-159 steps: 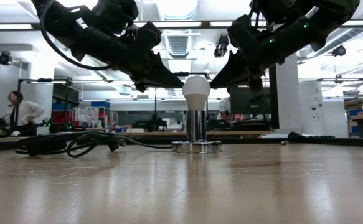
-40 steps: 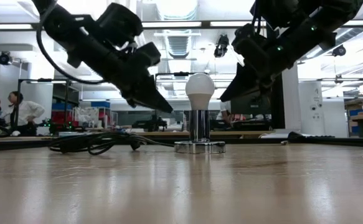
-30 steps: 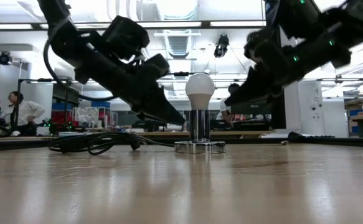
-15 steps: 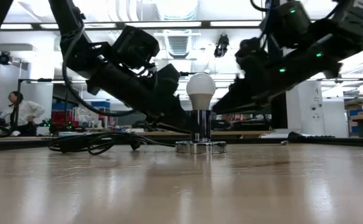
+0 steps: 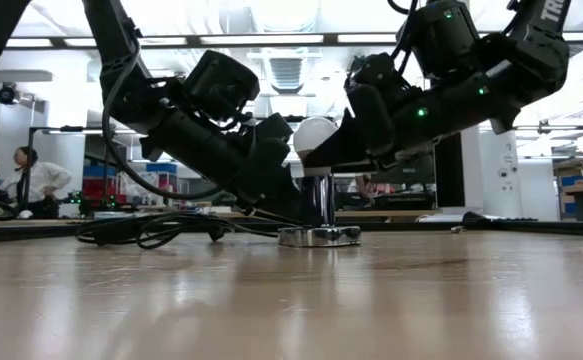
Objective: Screw lightbulb
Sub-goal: Insert the white lightbulb into the metal lamp
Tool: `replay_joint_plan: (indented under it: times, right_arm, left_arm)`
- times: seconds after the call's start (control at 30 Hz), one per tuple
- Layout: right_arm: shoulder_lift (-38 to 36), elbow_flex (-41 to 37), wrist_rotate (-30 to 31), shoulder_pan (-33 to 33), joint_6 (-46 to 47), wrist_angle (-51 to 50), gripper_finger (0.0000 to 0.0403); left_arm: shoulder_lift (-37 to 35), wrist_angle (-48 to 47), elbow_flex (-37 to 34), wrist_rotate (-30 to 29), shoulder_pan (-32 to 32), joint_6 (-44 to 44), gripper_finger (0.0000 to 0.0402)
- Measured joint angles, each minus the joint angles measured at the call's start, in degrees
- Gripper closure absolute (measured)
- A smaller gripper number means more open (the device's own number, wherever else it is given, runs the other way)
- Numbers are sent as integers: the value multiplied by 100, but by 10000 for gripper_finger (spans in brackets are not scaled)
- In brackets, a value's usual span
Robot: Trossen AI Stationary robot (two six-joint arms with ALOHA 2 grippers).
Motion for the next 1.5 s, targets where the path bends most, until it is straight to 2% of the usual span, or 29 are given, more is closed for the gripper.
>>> replay_joint_plan:
  times: [0.2,0.33,0.5,0.8,1.03,1.23,1.5]
  right_arm:
    - [37,10,25,-10,-167,59,215]
    - [24,-50,-22,7,-113,34,231]
    - [-103,-71,-41,64,309,-231,216]
    - [-695,-86,-90,115,370,-1037,184]
    - [-1195,-92,-89,116,764,-2322,192]
    - [-1346,-96,-87,115,847,-2628,201]
    - [-1345,-95,-84,115,851,-2637,202]
  left_arm:
    - [0,-32,-3,17,0,-8,222]
    - [0,-37,-4,20,0,-54,217]
    - [-27,-53,-2,47,1,-309,207]
    - [-157,-170,-20,59,7,-358,206]
    - [-404,-358,-33,69,11,-343,210]
    - [-544,-411,-24,72,11,-256,197]
    - [-649,-652,-13,72,11,-249,239]
